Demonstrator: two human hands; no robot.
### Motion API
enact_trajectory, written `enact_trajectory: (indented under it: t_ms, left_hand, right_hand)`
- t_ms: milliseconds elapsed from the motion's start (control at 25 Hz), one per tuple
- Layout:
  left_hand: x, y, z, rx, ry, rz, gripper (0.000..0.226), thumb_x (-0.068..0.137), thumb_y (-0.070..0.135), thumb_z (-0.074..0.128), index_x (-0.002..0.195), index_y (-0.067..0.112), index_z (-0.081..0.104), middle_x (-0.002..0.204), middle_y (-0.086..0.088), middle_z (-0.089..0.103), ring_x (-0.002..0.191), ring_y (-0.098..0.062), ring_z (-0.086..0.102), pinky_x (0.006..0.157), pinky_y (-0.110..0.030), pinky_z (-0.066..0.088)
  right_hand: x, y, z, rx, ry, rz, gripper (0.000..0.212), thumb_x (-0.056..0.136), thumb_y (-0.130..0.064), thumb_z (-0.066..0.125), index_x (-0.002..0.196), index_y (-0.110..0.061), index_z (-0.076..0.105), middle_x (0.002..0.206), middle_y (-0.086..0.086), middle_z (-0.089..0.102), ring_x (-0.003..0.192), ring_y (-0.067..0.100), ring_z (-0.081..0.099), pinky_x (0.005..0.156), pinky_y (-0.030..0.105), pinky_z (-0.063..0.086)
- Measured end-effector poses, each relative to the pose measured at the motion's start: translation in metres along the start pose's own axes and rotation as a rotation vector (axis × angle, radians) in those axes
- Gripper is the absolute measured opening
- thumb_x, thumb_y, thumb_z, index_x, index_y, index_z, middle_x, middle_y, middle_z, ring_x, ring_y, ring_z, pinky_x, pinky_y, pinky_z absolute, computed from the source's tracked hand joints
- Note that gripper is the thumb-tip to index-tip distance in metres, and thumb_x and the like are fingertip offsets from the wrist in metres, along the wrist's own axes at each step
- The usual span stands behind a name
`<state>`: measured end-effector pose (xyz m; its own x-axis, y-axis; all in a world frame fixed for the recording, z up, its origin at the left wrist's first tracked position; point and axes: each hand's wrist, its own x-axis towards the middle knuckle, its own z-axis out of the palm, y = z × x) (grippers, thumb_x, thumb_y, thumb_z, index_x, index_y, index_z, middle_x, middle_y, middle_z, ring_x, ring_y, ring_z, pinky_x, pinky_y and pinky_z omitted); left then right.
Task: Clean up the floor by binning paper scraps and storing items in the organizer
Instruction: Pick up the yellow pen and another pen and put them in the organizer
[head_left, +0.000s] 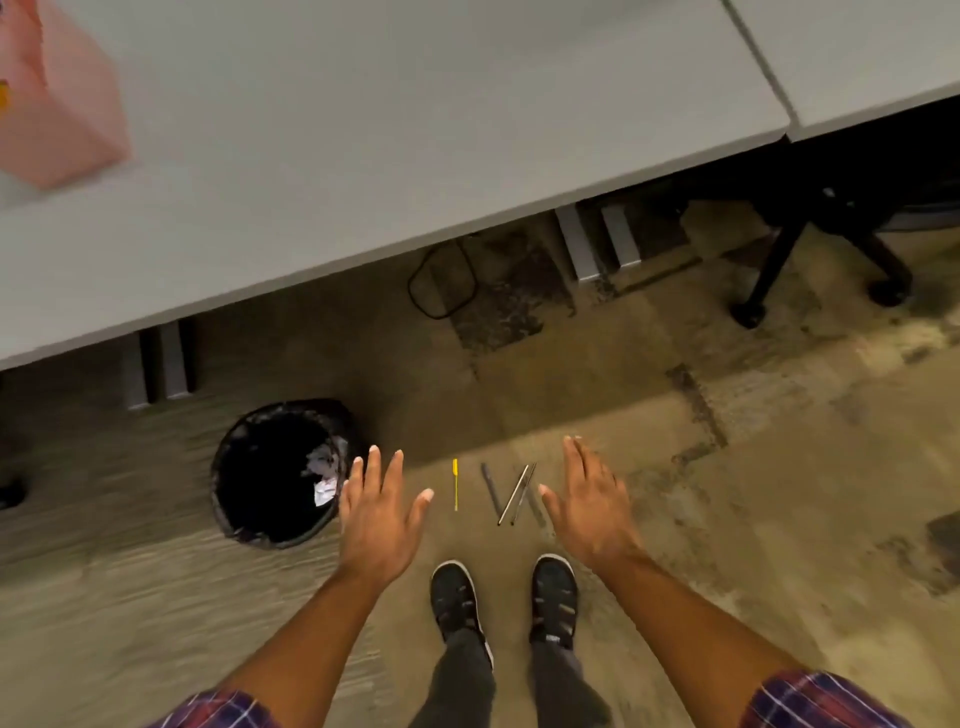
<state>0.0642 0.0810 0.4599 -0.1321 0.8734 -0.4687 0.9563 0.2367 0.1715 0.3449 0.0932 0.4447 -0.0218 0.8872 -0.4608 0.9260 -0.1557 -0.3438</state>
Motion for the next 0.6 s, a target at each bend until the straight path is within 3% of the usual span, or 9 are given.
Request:
enact_trajectory:
  t_ms: [360, 480, 600]
  left_hand:
    - [0.136, -0.049, 0.211, -0.064, -0.037, -0.041, 0.070, 0.099, 0.055, 0.048, 0.160, 0.024, 0.031, 0.171, -0.010, 0.022, 0.158, -0.033, 0.016, 0.124, -0.051, 0.020]
    - [0.174, -0.062, 0.281, -0.078, -0.068, -0.025, 0.057, 0.096, 0.050, 0.051, 0.143, 0.018, 0.054, 0.145, -0.015, 0.055, 0.135, -0.036, 0.047, 0.114, -0.045, 0.035]
    - [0.213, -0.079, 0.344, -0.245, -0.105, -0.115, 0.035, 0.093, 0.035, 0.066, 0.119, 0.012, 0.067, 0.116, -0.014, 0.070, 0.112, -0.033, 0.063, 0.098, -0.036, 0.047]
  right_hand:
    - [0.111, 0.061, 0.219, 0.101, -0.096, 0.044, 0.059, 0.097, -0.036, 0.055, 0.149, -0.015, 0.036, 0.136, 0.009, 0.054, 0.122, 0.027, 0.055, 0.104, 0.042, 0.048]
    - [0.154, 0.069, 0.284, 0.160, -0.156, 0.043, 0.041, 0.097, -0.032, 0.055, 0.134, -0.017, 0.048, 0.122, 0.008, 0.063, 0.112, 0.029, 0.060, 0.098, 0.042, 0.049]
    - [0.194, 0.070, 0.340, 0.184, -0.210, 0.056, 0.026, 0.097, -0.028, 0.054, 0.120, -0.016, 0.053, 0.108, 0.008, 0.068, 0.101, 0.030, 0.065, 0.093, 0.042, 0.052]
